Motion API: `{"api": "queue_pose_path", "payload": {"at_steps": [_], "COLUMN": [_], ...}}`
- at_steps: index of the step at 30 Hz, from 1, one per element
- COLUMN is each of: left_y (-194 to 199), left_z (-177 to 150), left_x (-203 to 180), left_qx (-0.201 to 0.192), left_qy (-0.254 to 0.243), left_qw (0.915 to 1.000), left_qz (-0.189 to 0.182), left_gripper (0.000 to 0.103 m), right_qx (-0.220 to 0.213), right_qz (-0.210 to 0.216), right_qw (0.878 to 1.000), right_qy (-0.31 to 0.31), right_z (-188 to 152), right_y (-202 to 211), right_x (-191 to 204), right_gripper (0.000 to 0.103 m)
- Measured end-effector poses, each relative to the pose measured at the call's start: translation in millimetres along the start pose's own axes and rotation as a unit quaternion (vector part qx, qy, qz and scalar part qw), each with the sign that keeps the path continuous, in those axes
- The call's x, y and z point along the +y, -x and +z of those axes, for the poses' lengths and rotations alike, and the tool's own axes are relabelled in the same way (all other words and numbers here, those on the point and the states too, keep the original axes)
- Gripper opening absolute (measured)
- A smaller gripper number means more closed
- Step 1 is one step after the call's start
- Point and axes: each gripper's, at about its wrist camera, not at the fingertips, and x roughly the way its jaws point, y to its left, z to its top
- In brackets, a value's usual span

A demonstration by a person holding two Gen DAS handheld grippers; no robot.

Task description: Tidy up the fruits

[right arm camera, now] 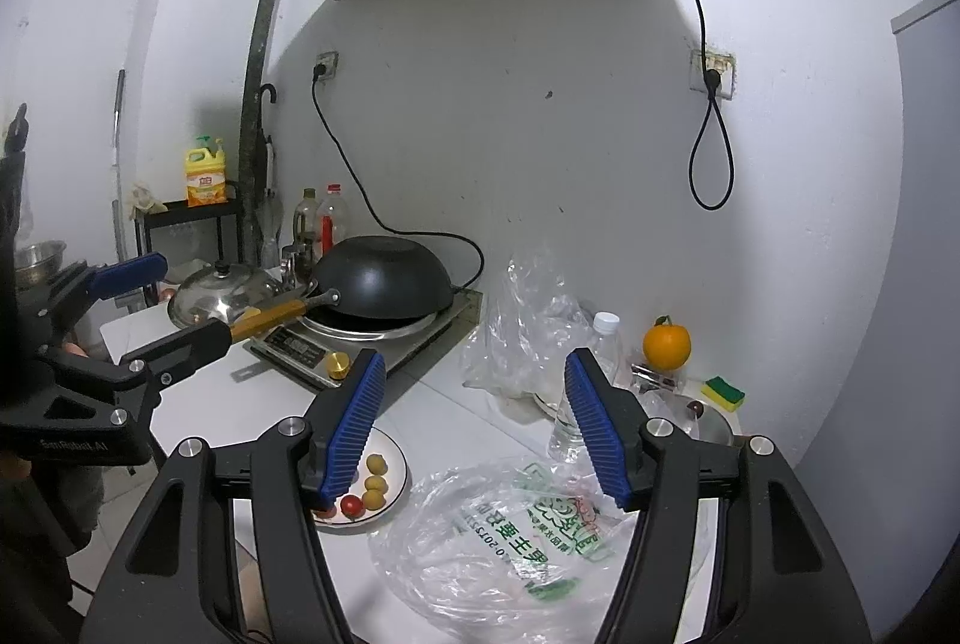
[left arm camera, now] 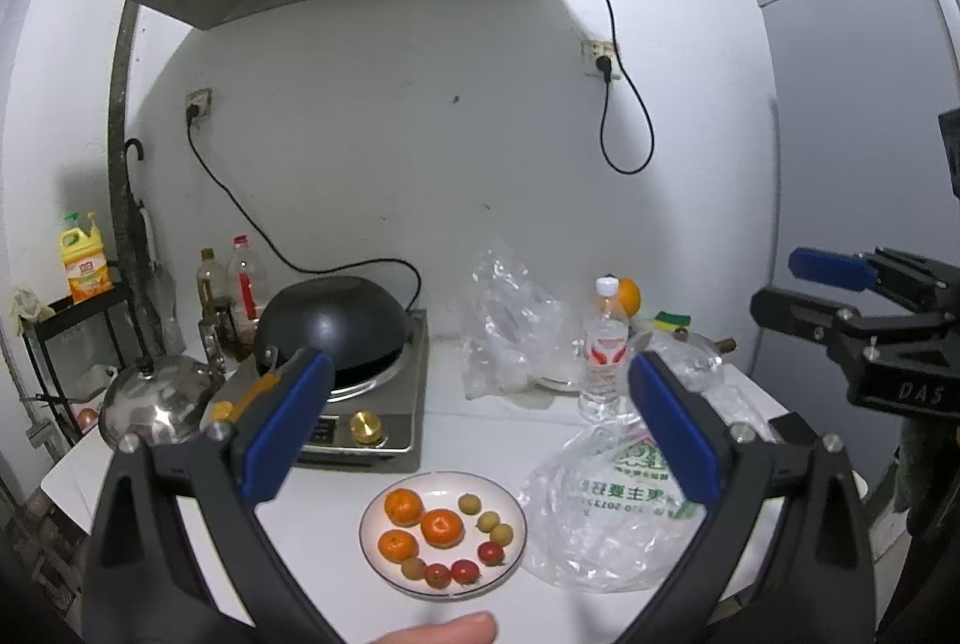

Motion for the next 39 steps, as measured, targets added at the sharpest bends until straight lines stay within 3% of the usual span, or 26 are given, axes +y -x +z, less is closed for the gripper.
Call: {"api": "queue_pose_path", "payload": {"at_steps": [39], "left_y": [-4.6], "left_z": [-0.1], "left_x": [-5.0], "left_qx": [0.005], "left_qy": [0.002], "left_qw": [0.9999], "left_qz": [-0.016], "left_gripper": [0.1], "right_qx": [0.006], "right_qz": [0.001], "right_qw": [1.0], "right_qy": [-0.003], "right_z": [-3.0], "right_y": [-2.0], "right_x": [-1.4], "right_gripper": [0.066]}}
